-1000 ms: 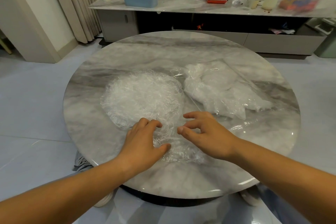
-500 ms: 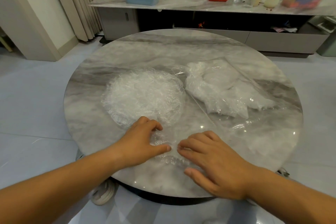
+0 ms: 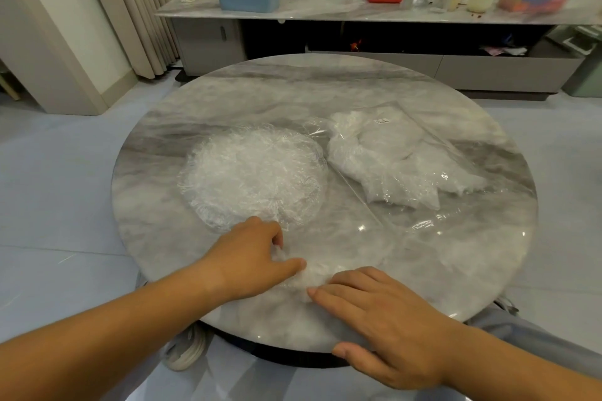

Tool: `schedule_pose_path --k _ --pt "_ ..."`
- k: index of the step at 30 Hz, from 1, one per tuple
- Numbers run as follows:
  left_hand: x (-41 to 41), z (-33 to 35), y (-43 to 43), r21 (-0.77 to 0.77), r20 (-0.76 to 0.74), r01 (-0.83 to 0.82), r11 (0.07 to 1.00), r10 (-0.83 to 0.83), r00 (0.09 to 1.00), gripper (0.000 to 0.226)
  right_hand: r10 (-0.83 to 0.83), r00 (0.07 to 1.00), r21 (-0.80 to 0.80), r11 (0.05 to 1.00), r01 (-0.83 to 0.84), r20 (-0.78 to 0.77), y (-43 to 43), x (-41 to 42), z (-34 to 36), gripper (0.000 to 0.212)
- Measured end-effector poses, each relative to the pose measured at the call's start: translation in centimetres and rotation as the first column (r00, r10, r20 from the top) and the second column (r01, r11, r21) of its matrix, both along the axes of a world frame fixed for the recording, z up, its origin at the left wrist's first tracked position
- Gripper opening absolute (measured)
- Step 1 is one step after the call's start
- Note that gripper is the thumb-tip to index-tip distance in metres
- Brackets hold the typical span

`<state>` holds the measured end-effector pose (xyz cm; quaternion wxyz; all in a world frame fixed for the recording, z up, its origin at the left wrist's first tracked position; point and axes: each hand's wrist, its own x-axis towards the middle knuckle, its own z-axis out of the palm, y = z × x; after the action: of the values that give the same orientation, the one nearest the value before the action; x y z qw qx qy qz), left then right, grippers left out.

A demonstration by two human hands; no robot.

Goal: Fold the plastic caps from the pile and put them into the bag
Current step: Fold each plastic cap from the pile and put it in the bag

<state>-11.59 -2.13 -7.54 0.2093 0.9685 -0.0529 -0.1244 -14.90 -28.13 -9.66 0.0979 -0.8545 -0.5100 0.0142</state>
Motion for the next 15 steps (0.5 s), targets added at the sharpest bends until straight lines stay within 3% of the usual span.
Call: schedule_pose_path --k 3,15 --pt "0.1 -0.4 0.9 0.049 0.012 -0.002 0.999 0.002 1.000 0.040 -0.024 1.000 -0.012 1.000 0.024 0.009 -0.7 0.0 -0.1 0.050" --pt "-1.6 -0.2 0.4 0.086 0.133 -0.061 0.994 0.049 0.990 0.048 -0.095 0.991 0.059 0.993 0.101 -0.095 -1.5 0.3 -0.1 0.041"
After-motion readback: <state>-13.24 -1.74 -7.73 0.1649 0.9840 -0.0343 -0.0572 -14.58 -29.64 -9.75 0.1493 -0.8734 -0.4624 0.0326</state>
